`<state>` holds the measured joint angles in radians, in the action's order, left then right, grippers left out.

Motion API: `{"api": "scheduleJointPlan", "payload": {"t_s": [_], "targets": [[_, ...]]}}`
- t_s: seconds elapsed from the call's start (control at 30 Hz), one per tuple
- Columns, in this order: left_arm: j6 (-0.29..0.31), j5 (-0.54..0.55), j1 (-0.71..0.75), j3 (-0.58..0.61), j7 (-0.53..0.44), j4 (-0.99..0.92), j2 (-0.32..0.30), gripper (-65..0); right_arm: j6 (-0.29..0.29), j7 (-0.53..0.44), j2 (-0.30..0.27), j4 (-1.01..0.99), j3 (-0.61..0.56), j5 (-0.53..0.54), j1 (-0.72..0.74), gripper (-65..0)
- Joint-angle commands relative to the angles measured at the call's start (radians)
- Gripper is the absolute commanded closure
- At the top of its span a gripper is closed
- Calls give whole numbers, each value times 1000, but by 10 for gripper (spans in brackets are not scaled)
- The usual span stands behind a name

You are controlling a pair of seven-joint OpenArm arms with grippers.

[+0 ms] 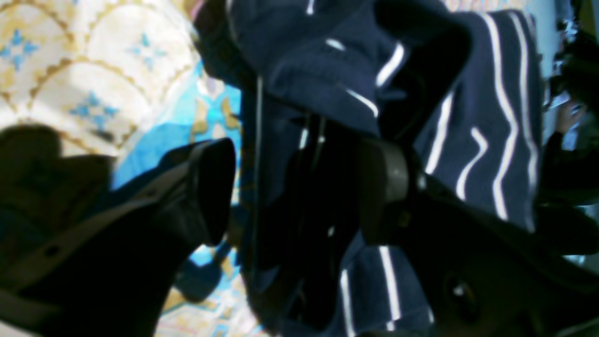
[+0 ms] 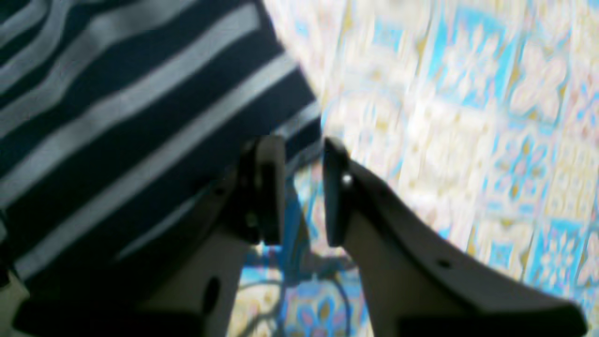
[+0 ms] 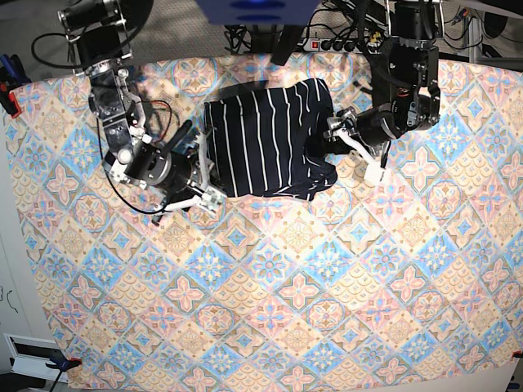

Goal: Fold the T-shirt properly
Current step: 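Press and adjust the folded stack with the right gripper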

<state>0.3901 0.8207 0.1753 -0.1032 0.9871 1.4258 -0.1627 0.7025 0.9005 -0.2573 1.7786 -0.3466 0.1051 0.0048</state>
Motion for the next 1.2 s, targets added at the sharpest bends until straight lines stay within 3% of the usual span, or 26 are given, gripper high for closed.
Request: {"api": "scheduleJointPlan", "payload": {"t_s": [0.0,0.23,0.4,0.5,0.9,1.17], "targets": [[7,9,-7,-5,-9,16,-8,-397,-4,-34,13,19,2,9,27,-111],[7,9,-6,-5,-9,17,-13,-397,-4,-67,17,-44,-171,9,139,-126],[7,9,-3,-5,-9,17,-15,-397,-4,-67,33,-167,-340,11,241,-248],[7,9,-1,-7,-9,17,-27,-397,-4,-67,42,-220,-412,11,289,-283],[7,10,-1,-7,-9,17,-34,-397,-4,-70,157,-421,-481,12,409,-285],[7,10,-1,-7,-9,17,-34,-397,-4,-102,166,-512,-489,11,409,-287]]}}
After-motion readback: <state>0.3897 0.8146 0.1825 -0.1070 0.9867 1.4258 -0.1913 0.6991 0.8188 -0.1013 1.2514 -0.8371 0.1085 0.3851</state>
